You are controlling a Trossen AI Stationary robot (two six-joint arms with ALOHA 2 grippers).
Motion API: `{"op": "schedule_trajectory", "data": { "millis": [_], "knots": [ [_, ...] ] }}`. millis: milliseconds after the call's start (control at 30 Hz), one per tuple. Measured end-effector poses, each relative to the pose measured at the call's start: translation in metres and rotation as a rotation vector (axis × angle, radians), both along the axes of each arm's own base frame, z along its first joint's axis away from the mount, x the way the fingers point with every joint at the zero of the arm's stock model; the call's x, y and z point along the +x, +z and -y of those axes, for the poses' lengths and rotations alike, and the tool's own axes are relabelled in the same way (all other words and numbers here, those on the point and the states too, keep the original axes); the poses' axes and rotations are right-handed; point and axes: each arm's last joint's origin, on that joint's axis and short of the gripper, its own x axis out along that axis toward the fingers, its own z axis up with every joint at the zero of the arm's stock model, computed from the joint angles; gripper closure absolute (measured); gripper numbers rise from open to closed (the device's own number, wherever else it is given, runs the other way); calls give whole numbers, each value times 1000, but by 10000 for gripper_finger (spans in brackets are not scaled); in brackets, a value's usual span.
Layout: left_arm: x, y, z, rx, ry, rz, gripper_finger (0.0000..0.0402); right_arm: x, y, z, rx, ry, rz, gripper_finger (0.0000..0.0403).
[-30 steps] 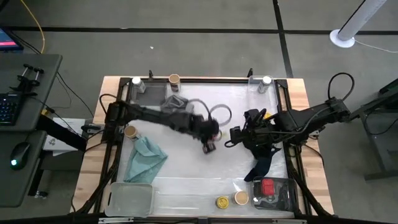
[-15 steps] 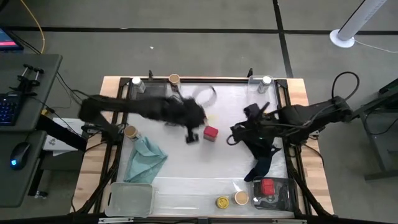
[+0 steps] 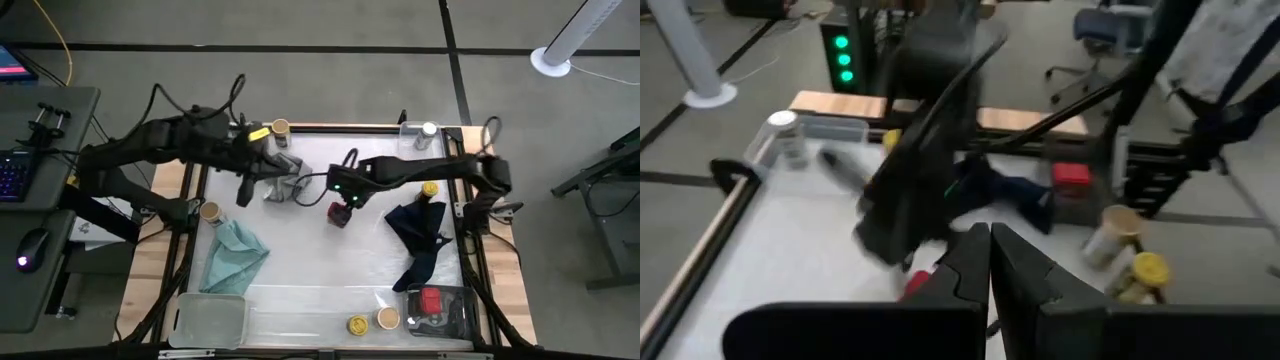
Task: Sort spices by type
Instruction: Put the red seasoning can into the bottom black bin
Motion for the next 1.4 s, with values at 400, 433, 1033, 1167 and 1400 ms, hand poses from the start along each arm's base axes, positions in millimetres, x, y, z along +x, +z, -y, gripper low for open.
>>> {"op": "schedule_trajectory", "data": {
  "millis": [400, 433, 1033, 1167, 1400],
  "knots": [
    [-6, 3, 19, -3, 36, 16, 401, 19, -58, -3, -38, 100, -152, 130],
    [-6, 3, 19, -4, 36, 14, 401, 20, -60, -3, -45, 100, -156, 130],
    [-2, 0, 15, 136, 47, -10, 401, -33, 29, -66, -127, -60, -46, 203],
    [4, -4, 7, 146, 74, -30, 401, -72, 53, -111, -51, -190, -60, 203],
    [23, -13, -6, 153, 100, -57, 401, -140, 59, -189, 52, -405, -240, 203]
  ]
}}
